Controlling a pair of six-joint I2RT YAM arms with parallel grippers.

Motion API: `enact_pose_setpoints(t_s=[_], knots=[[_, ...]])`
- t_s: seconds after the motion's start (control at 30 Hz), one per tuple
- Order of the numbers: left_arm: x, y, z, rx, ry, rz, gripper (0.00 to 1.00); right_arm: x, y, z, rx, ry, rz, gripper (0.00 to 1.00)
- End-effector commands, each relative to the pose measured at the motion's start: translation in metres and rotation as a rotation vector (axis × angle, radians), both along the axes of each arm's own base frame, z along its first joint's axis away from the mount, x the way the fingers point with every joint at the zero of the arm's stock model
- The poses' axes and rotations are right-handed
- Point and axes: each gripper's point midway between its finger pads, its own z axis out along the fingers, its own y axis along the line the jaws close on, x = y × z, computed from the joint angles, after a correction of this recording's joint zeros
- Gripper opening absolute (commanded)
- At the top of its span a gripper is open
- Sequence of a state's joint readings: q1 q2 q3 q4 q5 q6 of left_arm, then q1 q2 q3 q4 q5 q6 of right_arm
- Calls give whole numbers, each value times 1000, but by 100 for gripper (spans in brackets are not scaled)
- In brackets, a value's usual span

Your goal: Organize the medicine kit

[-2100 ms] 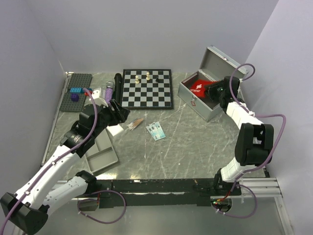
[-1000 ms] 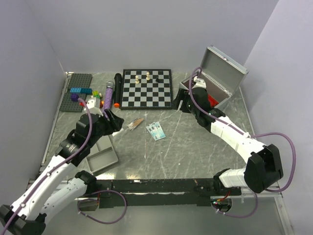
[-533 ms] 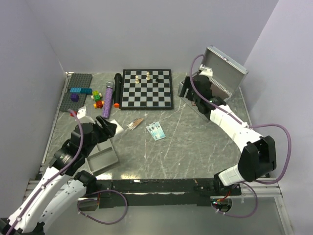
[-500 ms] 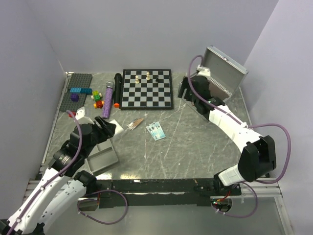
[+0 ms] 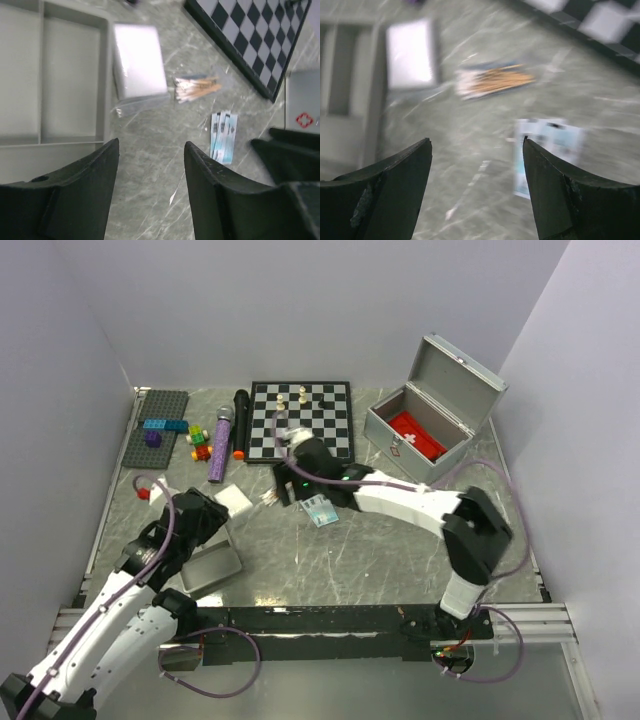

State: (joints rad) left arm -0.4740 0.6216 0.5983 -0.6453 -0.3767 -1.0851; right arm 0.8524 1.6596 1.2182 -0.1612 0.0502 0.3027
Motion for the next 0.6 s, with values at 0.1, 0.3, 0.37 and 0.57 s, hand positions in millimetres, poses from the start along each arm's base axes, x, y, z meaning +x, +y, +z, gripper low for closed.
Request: enact_pose_setpoints(t_s=[0.1,0.3,0.37,0.57], knots=[[-9,41,71,-77,-235,202,56,-50,95,-16,39,102,281,81],[-16,51,87,-48,-268,212,55,-79,129,-36,22,156,374,82],[-17,52,88,-52,-276,216,56,-87,138,-43,11,162,397,82],[-19,50,88,-70,-308,196,55,-105,151,-69,-44,205,441,81]])
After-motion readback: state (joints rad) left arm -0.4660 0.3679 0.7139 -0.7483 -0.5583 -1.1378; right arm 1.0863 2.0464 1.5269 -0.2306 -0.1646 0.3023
